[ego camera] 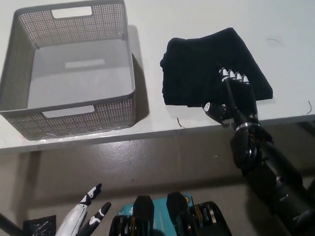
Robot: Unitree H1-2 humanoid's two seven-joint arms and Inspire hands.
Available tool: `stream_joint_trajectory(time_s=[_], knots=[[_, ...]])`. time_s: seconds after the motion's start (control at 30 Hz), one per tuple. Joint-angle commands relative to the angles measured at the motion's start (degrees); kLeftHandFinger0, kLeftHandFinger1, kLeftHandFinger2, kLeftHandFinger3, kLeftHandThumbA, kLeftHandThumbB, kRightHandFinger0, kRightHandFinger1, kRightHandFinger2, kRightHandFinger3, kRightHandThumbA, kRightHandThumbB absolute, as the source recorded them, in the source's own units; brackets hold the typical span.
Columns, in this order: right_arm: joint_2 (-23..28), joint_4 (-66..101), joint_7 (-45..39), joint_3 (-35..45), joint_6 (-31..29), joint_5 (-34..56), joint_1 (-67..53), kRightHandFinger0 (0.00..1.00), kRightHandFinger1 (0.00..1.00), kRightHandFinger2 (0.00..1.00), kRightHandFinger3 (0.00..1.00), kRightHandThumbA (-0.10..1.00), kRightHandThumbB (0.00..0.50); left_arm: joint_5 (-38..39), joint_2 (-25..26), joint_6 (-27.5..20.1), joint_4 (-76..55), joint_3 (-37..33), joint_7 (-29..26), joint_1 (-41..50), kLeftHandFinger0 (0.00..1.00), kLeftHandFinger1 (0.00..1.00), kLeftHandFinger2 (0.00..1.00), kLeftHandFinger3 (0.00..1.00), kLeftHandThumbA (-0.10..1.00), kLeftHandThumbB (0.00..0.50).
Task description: Use the right hand to pick up a t shirt on the right hand side and place it into a contianer on the left side
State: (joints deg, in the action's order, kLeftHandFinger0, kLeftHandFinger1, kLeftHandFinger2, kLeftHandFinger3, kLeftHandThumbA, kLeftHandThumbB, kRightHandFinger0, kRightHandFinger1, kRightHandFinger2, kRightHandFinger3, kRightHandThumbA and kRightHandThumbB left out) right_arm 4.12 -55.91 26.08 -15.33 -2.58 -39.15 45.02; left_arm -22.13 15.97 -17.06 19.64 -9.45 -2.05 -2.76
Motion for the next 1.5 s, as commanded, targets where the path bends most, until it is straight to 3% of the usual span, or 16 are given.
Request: stream_joint_trajectory(time_s=[0.0,0.03,0.07,0.1,0.17,0.27,0.57,0.97,1.07,1.13,1.17,1.2,1.3,1.33,1.37,1.47], knots=[[-1.16,-3.07,7.46,3.04,-15.16,6.52,2.28,1.0,1.0,1.0,1.0,0.29,0.103,-0.2,1.56,-0.52,-2.48,0.17,0.78,-0.21,0.98,0.96,1.0,1.0,1.0,0.363],[-1.41,-3.58,8.92,3.61,-16.82,7.05,2.2,1.0,1.0,1.0,1.0,0.17,0.078,-0.05,1.48,-0.51,-2.59,0.27,0.79,-0.14,0.98,0.97,1.0,1.0,1.0,0.366],[-1.42,-3.81,9.03,3.63,-17.05,7.04,2.28,1.0,1.0,1.0,1.0,0.17,0.075,-0.06,1.47,-0.51,-2.6,0.29,0.82,-0.14,0.98,0.97,1.0,1.0,1.0,0.366],[-2.42,-4.79,15.34,5.53,-19.86,7.82,2.12,0.79,0.91,0.97,0.94,-0.1,0.094,0.3,1.37,-1.38,-2.18,0.42,0.57,-0.43,0.97,0.96,1.0,1.0,1.0,0.358],[-2.76,-4.59,16.7,6.19,-19.32,7.91,1.97,0.62,0.72,0.82,0.85,-0.1,0.101,0.37,1.27,-1.66,-1.87,0.44,0.4,-0.31,0.98,0.97,1.0,1.0,1.0,0.359],[-2.95,-5.79,18.97,7.6,-21.42,8.66,2.53,0.53,0.69,0.8,0.82,-0.1,0.136,1.24,1.14,-1.79,-1.91,0.61,0.77,-0.38,0.97,0.97,1.0,1.0,1.0,0.333],[-3.18,-6.54,23.8,9.3,-24.34,9.45,4.73,0.54,0.67,0.78,0.82,-0.1,0.15,0.27,1.04,-1.46,-1.97,0.47,0.31,-0.64,0.99,0.98,1.0,1.0,1.0,0.37],[-2.36,-1.0,23.39,9.06,-21.49,8.66,14.87,0.56,0.64,0.76,0.81,-0.1,0.13,0.44,0.79,-2.05,-1.43,0.14,0.41,-0.25,0.96,0.98,1.0,1.0,1.0,0.34],[-2.26,2.48,21.42,9.17,-21.77,9.45,17.38,0.49,0.6,0.74,0.79,-0.1,0.153,-0.32,0.79,-1.63,-1.17,-0.14,0.24,-0.32,0.98,0.98,1.0,1.0,1.0,0.373],[-2.3,5.38,19.68,8.69,-20.15,9.02,18.74,0.43,0.59,0.74,0.79,-0.1,0.144,-2.35,0.83,-1.46,-1.25,-0.52,-0.88,-0.62,0.89,0.93,1.0,1.0,1.0,0.429],[-2.91,7.44,18.56,8.08,-19.71,8.74,19.94,0.18,0.35,0.53,0.77,-0.1,0.135,-2.4,0.81,-2.03,-1.07,-0.54,-1.07,-0.78,0.87,0.91,1.0,1.0,1.0,0.442],[-2.94,7.85,18.4,8.02,-19.57,8.78,19.97,0.14,0.32,0.51,0.76,-0.1,0.134,-2.46,0.84,-2.08,-1.07,-0.54,-1.04,-0.83,0.87,0.91,1.0,1.0,1.0,0.442],[-3.85,10.12,16.55,6.77,-17.78,8.29,21.67,0.36,0.49,0.66,0.77,-0.1,0.193,-2.17,0.75,-1.78,-1.28,-0.51,-0.45,-1.05,0.91,0.93,1.0,1.0,1.0,0.431],[-4.26,10.66,15.7,5.54,-16.59,7.18,22.53,0.37,0.5,0.69,0.78,-0.1,0.179,-1.99,0.76,-2.25,-0.77,-0.52,-0.44,-1.16,0.9,0.93,1.0,1.0,1.0,0.415],[-4.68,11.14,15.16,4.52,-15.37,6.23,23.17,0.23,0.4,0.65,0.79,-0.1,0.177,-1.75,0.86,-1.72,-0.8,-0.49,0.04,-1.19,0.91,0.94,1.0,1.0,1.0,0.418],[-5.59,11.03,13.37,2.84,-15.55,6.49,24.4,0.27,0.42,0.65,0.78,-0.1,0.175,-0.66,0.79,-0.68,-1.88,-0.46,1.43,-0.98,0.93,0.95,1.0,1.0,1.0,0.372]])
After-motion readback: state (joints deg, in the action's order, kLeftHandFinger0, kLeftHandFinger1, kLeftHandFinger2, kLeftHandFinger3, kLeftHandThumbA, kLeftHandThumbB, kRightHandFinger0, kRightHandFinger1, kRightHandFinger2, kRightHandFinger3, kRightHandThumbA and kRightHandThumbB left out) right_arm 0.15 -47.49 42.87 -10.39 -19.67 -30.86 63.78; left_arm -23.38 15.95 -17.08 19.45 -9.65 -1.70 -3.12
